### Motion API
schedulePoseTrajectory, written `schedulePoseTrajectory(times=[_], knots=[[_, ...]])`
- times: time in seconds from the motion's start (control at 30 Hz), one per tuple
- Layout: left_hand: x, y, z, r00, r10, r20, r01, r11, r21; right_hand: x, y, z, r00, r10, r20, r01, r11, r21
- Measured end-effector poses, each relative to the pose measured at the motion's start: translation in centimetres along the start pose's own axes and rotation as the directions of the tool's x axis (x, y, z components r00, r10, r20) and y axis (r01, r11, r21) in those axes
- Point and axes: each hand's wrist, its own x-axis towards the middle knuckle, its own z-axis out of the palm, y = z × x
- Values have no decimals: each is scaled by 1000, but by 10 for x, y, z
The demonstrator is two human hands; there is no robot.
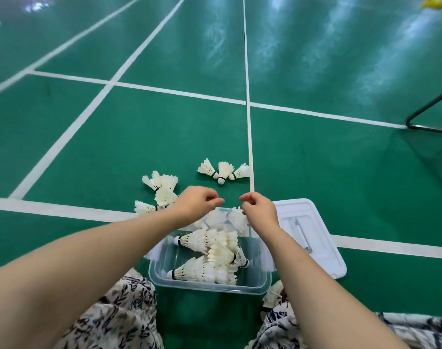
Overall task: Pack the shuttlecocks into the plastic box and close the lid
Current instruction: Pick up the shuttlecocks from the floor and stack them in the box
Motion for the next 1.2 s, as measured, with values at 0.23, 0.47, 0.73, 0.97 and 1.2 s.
schedulePoseTrajectory(times=[0.23,0.47,0.73,0.97,1.2], knots=[[29,-31,-59,975,-85,-207,70,995,-77,35,-44,22,995,-48,89,52,998,-41],[55,-131,-47,892,-438,-112,439,899,-17,74,-57,71,967,-85,242,117,986,-121],[100,-175,-5,896,-444,11,443,895,55,108,-42,108,944,-82,318,138,978,-155],[147,-166,-3,898,-440,11,439,897,52,116,-24,114,945,-59,321,116,980,-163],[143,-166,-3,875,-483,-19,483,875,-3,109,-18,108,950,-37,311,79,989,-123]])
